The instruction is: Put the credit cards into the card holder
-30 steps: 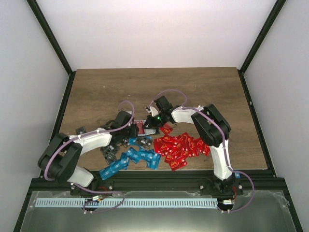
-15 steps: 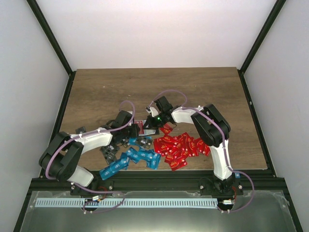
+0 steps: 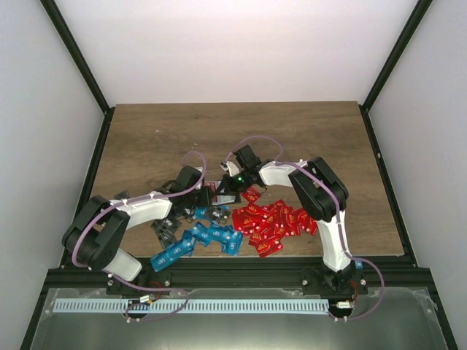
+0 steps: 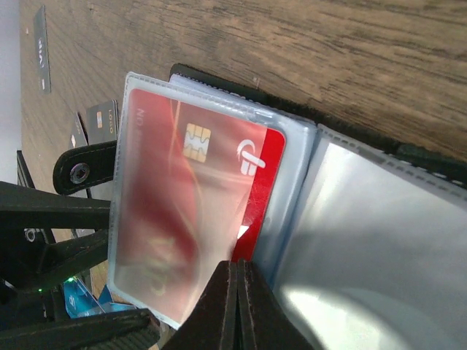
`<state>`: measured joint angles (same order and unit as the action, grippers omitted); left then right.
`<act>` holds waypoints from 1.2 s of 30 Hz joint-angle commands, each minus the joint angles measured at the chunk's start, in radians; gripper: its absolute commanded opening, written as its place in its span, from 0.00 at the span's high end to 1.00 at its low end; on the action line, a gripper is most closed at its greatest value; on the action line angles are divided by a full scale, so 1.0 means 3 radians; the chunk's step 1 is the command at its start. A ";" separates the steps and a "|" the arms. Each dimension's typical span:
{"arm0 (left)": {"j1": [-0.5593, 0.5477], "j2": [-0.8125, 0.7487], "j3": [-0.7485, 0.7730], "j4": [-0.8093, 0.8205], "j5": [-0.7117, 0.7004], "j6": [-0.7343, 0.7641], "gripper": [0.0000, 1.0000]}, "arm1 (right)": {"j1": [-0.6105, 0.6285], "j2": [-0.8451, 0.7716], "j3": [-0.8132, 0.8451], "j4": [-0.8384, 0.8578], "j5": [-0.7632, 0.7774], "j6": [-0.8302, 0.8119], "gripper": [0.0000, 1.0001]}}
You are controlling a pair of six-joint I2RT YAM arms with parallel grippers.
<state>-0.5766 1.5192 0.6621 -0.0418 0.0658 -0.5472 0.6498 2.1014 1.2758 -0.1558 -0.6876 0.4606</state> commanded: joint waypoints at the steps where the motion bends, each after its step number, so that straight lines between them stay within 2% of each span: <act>1: -0.0036 -0.0048 0.0069 0.0083 0.0018 -0.0042 0.54 | 0.0026 0.0089 -0.0027 -0.0005 -0.0042 -0.0012 0.99; 17: -0.0170 0.0180 0.0341 0.0085 0.0031 -0.0027 0.57 | -0.0010 -0.0233 0.0012 -0.0184 0.0119 -0.0084 0.99; 22: -0.0226 0.0311 0.0453 0.0078 0.0011 -0.0022 0.57 | -0.0092 -0.0517 -0.0052 -0.0332 0.0279 -0.0138 0.89; 29: -0.0365 0.0605 0.0720 0.0072 0.0023 0.0011 0.57 | -0.0332 -0.1048 -0.0454 -0.0412 0.0481 -0.0188 0.82; 33: -0.0462 0.0863 0.0969 0.0073 0.0299 0.0049 0.57 | -0.0517 -0.1415 -0.0766 -0.0407 0.0543 -0.0200 0.81; 36: -0.0554 0.0807 0.0995 0.0087 0.0317 0.0051 0.57 | -0.0585 -0.1723 -0.1015 -0.0416 0.0597 -0.0201 0.79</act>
<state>-0.7300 1.7363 0.9672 0.0563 0.1761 -0.5449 0.4889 1.7229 1.0210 -0.2810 -0.4881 0.4164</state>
